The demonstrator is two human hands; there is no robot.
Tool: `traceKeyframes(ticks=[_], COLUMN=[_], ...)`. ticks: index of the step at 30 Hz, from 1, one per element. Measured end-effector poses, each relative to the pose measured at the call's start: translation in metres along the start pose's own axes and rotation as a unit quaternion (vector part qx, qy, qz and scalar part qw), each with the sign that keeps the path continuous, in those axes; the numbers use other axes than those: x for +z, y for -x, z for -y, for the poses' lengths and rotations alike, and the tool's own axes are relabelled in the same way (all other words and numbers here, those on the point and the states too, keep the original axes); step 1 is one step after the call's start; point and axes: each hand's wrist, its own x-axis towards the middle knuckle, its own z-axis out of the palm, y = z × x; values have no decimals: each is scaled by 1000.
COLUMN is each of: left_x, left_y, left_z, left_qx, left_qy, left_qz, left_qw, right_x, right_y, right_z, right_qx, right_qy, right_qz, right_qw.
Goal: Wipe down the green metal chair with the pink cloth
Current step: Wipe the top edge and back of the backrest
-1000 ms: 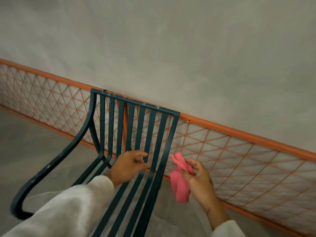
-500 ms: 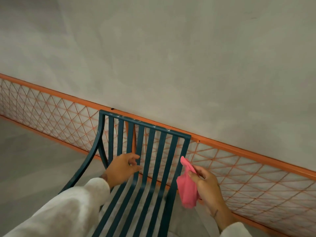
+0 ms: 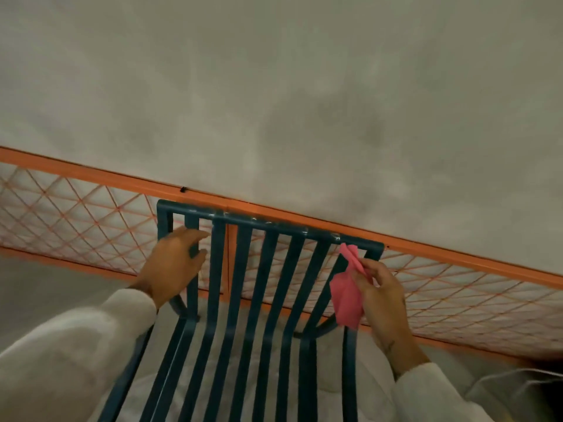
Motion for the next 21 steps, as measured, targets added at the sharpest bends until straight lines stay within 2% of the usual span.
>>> traceKeyframes(ticks=[2, 4, 9, 14, 19, 21], left_x=[-4, -8, -17, -25, -16, -11], left_y=[-20, -39, -76, -98, -115, -121], left_z=[-2, -8, 0, 9, 12, 14], left_qx=[76, 117, 119, 139, 176, 183], left_qy=[-17, -36, -97, -156, -166, -158], left_qz=[-20, -21, -2, 53, 78, 84], left_qw=[997, 992, 988, 977, 967, 967], right_x=[7, 13, 23, 27, 24, 22], right_y=[-9, -20, -44, -52, -62, -69], right_z=[10, 18, 35, 47, 46, 40], right_qx=[-7, -11, -19, -34, -50, -45], right_qy=[15, 25, 63, 72, 119, 139], right_qz=[-12, -25, -37, -46, -163, -162], right_qw=[1000, 999, 997, 996, 978, 976])
